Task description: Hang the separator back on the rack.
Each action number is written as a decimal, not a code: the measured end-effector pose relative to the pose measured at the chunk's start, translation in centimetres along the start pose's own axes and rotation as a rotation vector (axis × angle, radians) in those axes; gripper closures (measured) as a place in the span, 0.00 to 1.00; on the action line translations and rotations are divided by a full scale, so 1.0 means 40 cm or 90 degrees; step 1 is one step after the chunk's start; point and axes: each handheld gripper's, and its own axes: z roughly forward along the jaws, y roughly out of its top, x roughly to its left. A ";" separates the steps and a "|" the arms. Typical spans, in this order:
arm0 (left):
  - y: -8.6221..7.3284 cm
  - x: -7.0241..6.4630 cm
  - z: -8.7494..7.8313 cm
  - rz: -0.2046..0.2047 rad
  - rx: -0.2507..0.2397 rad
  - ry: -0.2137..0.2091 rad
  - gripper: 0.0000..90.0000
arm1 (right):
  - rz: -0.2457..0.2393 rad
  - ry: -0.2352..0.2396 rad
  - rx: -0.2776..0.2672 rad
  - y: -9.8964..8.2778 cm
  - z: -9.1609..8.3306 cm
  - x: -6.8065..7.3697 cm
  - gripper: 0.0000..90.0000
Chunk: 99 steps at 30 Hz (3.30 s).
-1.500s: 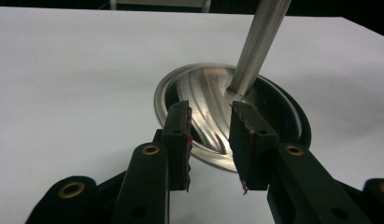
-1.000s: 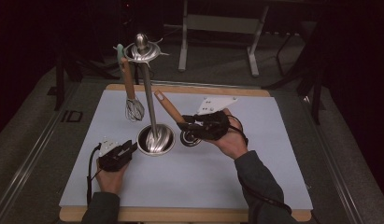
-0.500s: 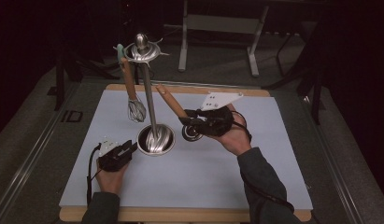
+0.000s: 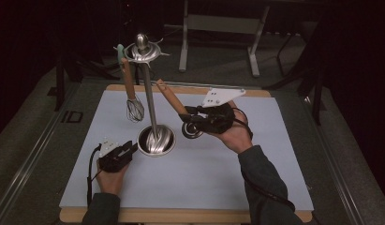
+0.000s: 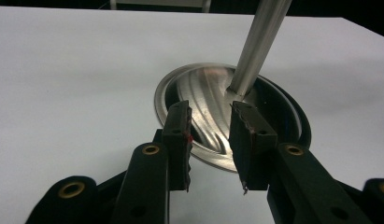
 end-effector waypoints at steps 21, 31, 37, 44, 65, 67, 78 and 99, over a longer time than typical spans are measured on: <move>0.000 0.000 0.000 -0.001 0.000 -0.001 0.76 | -0.012 -0.007 -0.019 0.034 -0.030 -0.015 0.79; 0.000 0.001 0.000 -0.002 0.001 -0.003 0.76 | -0.017 -0.005 -0.027 0.046 -0.033 -0.012 0.79; 0.000 0.001 0.001 -0.002 0.002 -0.003 0.76 | -0.018 -0.004 -0.034 0.054 -0.033 -0.012 0.79; 0.000 0.001 0.001 -0.001 0.003 -0.002 0.76 | -0.020 -0.003 -0.038 0.063 -0.036 -0.010 0.79; 0.000 0.001 0.000 -0.001 0.001 -0.003 0.76 | -0.010 0.005 -0.074 0.080 -0.034 -0.005 0.79; 0.000 0.001 0.000 -0.001 0.002 -0.002 0.76 | -0.009 0.004 -0.077 0.080 -0.030 -0.003 0.79; 0.000 0.001 0.000 -0.001 0.002 -0.002 0.76 | -0.013 0.005 -0.082 0.089 -0.008 0.009 0.79; 0.000 0.001 0.001 -0.002 0.002 -0.004 0.76 | -0.001 -0.013 -0.081 0.102 0.034 0.006 0.78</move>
